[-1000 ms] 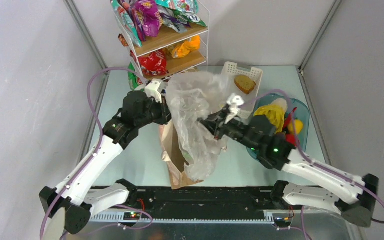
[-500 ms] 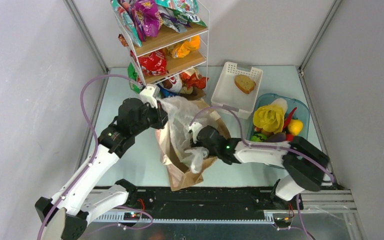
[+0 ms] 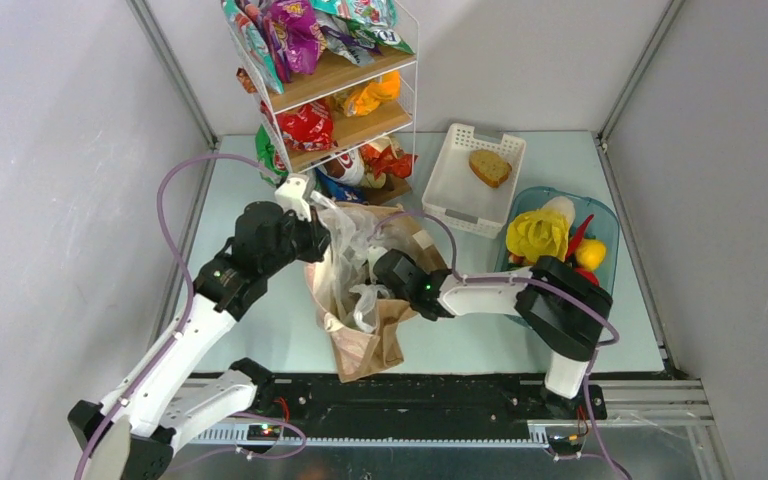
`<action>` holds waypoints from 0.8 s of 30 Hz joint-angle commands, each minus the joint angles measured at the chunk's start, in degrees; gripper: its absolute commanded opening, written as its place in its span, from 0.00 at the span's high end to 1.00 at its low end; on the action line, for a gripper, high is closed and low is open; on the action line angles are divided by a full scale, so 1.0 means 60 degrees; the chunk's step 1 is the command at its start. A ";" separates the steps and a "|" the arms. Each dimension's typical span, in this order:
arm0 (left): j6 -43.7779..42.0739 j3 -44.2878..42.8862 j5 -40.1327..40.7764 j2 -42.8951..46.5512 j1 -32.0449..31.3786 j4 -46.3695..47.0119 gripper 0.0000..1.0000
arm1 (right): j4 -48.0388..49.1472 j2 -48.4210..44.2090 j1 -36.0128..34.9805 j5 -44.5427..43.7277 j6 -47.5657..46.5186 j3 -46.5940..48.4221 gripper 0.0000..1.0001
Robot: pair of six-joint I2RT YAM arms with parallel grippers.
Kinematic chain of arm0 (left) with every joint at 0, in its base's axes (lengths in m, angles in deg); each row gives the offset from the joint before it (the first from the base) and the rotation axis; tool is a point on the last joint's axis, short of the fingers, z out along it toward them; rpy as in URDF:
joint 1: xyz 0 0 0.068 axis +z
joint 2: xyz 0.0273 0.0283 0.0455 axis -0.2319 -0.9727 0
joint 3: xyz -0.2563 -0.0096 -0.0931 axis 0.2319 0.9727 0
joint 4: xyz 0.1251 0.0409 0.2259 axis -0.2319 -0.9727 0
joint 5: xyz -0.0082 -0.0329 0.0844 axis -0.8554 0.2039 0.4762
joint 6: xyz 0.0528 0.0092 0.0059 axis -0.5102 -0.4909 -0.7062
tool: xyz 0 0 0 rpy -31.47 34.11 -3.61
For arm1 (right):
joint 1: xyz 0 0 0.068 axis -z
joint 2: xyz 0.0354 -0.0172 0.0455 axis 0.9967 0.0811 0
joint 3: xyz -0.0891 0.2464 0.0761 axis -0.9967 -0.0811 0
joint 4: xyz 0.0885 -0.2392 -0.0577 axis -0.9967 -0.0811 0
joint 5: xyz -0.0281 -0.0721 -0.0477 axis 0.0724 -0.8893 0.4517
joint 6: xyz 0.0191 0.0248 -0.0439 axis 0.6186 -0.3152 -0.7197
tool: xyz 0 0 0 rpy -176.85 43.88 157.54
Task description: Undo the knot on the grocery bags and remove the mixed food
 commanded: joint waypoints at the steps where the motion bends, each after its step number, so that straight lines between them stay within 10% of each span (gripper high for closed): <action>1: -0.0348 -0.0214 0.0564 0.0423 0.0188 0.1077 1.00 | -0.1913 -0.1434 -0.0065 -0.0483 -0.0031 -0.0256 0.54; 6: -0.0451 -0.0263 0.0534 0.0445 0.0453 0.0949 1.00 | -0.3076 -0.3621 -0.0054 -0.0742 -0.0258 -0.0245 0.03; 24: -0.0685 -0.0438 0.0443 0.0210 0.0694 0.0630 1.00 | -0.3153 -0.7432 0.0102 0.0025 0.0016 0.0110 0.01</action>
